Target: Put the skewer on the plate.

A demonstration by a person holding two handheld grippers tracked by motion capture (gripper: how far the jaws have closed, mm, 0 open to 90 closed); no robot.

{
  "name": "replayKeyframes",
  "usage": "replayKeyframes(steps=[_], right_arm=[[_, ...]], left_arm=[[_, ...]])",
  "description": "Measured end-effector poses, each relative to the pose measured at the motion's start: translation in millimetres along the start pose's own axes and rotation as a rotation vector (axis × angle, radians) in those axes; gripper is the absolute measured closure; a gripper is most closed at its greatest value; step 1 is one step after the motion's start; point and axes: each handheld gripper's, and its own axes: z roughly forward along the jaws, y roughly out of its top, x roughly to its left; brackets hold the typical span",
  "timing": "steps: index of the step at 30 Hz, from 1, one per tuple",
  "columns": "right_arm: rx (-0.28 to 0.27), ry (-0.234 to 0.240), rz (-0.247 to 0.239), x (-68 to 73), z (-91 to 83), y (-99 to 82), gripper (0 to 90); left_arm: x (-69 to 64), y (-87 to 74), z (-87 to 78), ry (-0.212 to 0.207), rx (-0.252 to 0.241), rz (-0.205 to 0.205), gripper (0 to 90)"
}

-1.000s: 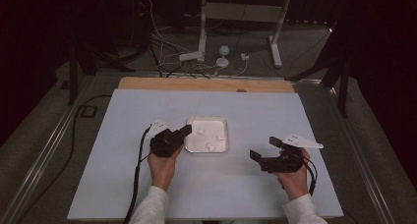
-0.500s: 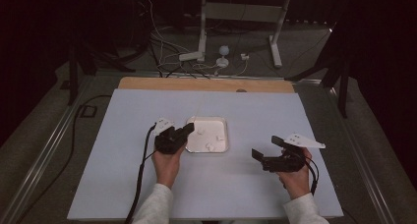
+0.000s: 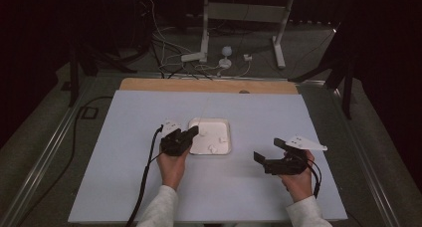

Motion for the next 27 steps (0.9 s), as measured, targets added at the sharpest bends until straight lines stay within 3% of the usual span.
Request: replayKeyframes(steps=[27], right_arm=[[0.015,-0.001,-0.024,3.2,3.2,-1.0,0.0]], left_arm=[[-0.1,-20.1,18.9,0.036,0.084,-0.014,89.5]])
